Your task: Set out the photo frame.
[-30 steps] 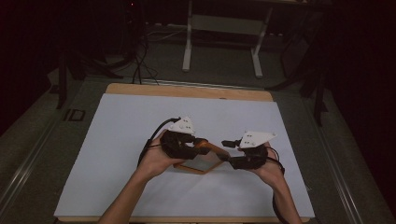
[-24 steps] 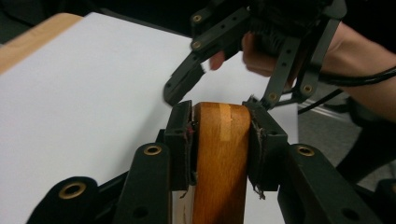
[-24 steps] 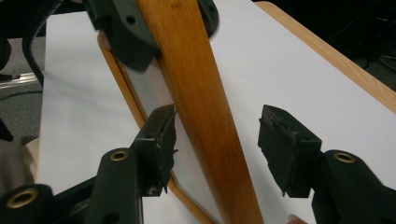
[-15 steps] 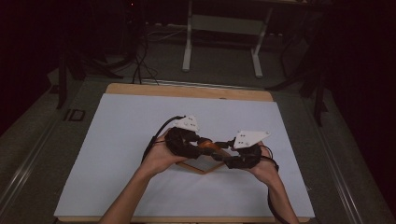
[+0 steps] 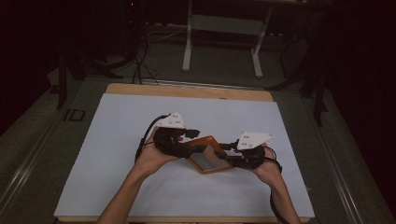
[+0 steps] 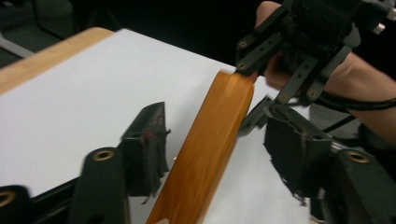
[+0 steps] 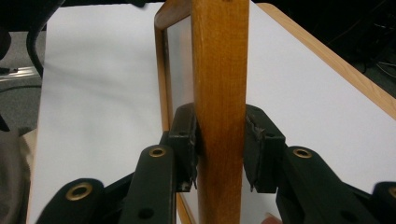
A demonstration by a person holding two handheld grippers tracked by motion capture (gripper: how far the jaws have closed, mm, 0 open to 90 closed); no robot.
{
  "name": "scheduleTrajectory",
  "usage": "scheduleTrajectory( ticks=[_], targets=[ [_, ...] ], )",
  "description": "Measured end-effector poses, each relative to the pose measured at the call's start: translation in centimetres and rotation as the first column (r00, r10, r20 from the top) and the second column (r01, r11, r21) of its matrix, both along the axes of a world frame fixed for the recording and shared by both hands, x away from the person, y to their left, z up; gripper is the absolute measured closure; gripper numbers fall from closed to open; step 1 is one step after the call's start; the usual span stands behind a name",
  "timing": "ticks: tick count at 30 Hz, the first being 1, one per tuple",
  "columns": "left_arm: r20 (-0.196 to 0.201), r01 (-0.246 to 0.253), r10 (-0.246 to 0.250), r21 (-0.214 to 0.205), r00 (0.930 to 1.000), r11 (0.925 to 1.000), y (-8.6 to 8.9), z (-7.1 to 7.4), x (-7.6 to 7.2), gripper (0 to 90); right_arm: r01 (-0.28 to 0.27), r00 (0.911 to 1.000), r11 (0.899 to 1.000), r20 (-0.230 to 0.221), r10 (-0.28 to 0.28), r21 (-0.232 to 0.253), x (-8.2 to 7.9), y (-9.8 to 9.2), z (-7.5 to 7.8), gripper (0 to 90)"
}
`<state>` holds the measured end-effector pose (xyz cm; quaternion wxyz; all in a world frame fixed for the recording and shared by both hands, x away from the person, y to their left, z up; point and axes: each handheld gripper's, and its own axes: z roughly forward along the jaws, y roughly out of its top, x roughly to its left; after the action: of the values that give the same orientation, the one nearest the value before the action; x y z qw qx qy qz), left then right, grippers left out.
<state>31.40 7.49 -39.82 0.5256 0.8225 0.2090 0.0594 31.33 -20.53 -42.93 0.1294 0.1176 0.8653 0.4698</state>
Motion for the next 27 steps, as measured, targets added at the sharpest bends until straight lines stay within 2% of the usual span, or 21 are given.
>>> scheduleTrajectory(
  ticks=[2,5,9,12,14,17,18,19,20,23,25,27],
  targets=[
    [0.024,-0.018,0.018,0.013,0.9996,0.9997,0.6,-0.3,-0.3,36.7,0.007,1.0,1.0,-0.003,-0.007,0.0,0.0,-0.4,-0.1,67.7],
    [0.026,-0.049,0.048,0.013,0.9985,0.9987,1.5,-1.2,-0.3,33.7,0.024,0.9997,1.0,-0.006,-0.024,0.001,-0.1,-0.9,-0.3,67.8],
    [-0.012,-0.084,0.083,-0.024,0.9964,0.9962,2.4,-3.1,0.1,32.9,0.034,0.9994,0.999,-0.006,-0.034,-0.003,-0.1,-1.4,-0.5,67.9],
    [-0.031,-0.096,0.096,-0.022,0.9949,0.9951,2.4,-4.6,0.4,34.6,0.047,0.9989,0.999,-0.008,-0.047,-0.009,-0.1,-1.8,-0.6,67.8],
    [-0.047,-0.091,0.09,-0.02,0.9948,0.9957,2.1,-5.4,0.6,36.2,0.05,0.9987,0.999,-0.008,-0.05,-0.01,-0.1,-1.9,-0.6,67.8],
    [-0.053,-0.076,0.076,0.004,0.9957,0.9971,1.6,-6.0,0.7,41.5,0.054,0.9985,0.998,-0.01,-0.054,-0.013,-0.1,-2.1,-0.7,67.7],
    [-0.048,-0.059,0.06,0.039,0.997,0.9975,0.8,-6.5,0.9,41.5,0.053,0.9985,0.998,-0.01,-0.054,-0.013,-0.1,-2.1,-0.7,67.7],
    [-0.044,-0.047,0.049,0.053,0.9978,0.9975,0.4,-6.8,0.9,46.5,0.051,0.9986,0.999,-0.01,-0.051,-0.015,-0.1,-2.3,-0.7,67.7],
    [-0.045,-0.037,0.04,0.062,0.9982,0.9974,0.1,-6.9,1.0,46.5,0.051,0.9986,0.999,-0.01,-0.051,-0.015,-0.1,-2.3,-0.7,67.7],
    [-0.05,-0.004,0.007,0.066,0.9987,0.9978,-0.5,-7.1,1.0,54.8,0.055,0.9984,0.998,-0.011,-0.055,-0.017,-0.1,-2.3,-0.8,67.7],
    [-0.049,-0.001,0.005,0.072,0.9988,0.9974,-0.8,-7.0,1.0,57.0,0.054,0.9984,0.998,-0.014,-0.055,-0.018,0.0,-2.4,-0.8,67.6],
    [-0.056,0.015,-0.012,0.057,0.9983,0.9983,-0.7,-7.0,1.0,60.4,0.058,0.9981,0.998,-0.022,-0.058,-0.016,0.1,-2.7,-0.9,67.1]
  ],
)
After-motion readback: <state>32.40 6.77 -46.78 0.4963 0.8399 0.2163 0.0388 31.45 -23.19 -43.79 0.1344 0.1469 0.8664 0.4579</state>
